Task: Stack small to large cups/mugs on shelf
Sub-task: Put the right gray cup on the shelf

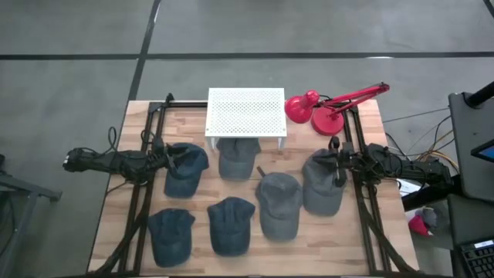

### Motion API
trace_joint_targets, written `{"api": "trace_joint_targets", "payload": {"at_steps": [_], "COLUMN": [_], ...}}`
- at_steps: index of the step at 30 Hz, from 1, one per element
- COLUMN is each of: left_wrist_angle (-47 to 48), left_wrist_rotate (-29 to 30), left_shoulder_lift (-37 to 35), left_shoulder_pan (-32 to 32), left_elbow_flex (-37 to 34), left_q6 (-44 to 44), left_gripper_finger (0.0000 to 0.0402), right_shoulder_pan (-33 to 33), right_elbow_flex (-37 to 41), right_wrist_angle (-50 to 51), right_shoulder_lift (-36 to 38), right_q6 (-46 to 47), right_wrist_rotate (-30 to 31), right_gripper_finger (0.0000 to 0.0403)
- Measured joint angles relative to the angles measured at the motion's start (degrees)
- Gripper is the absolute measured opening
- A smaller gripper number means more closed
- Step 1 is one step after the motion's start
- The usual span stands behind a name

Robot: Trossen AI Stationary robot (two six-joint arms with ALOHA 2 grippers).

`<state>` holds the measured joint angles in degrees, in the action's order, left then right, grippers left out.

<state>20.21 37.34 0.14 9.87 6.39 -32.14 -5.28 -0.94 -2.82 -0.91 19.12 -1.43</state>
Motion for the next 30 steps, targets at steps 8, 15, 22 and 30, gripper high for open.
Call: {"api": "trace_joint_targets", "payload": {"at_steps": [8, 15, 22, 30], "left_wrist_angle": [0.00, 0.00, 0.00, -0.02], "left_wrist_rotate": [0.00, 0.00, 0.00, 0.11], "left_shoulder_lift": [0.01, 0.01, 0.00, 0.00], "left_shoulder_pan": [0.00, 0.02, 0.06, 0.06], "left_elbow_flex": [0.00, 0.01, 0.00, 0.02], "left_q6": [-0.02, -0.01, -0.02, 0.00], "left_gripper_finger": [0.0181, 0.0182, 0.0181, 0.0181], "right_shoulder_pan": [0.02, 0.00, 0.02, -0.02], "right_elbow_flex": [-0.47, -6.12, -18.08, -32.83], "right_wrist_angle": [-4.42, -3.09, 14.34, 36.61], "right_shoulder_lift": [0.00, -0.78, -6.79, -19.62], "right_q6": [0.20, 0.22, -1.02, 0.72], "right_wrist_rotate": [-0.02, -0.02, 0.82, 4.55], "right_gripper_finger": [0.0028, 0.0028, 0.0028, 0.0028]}}
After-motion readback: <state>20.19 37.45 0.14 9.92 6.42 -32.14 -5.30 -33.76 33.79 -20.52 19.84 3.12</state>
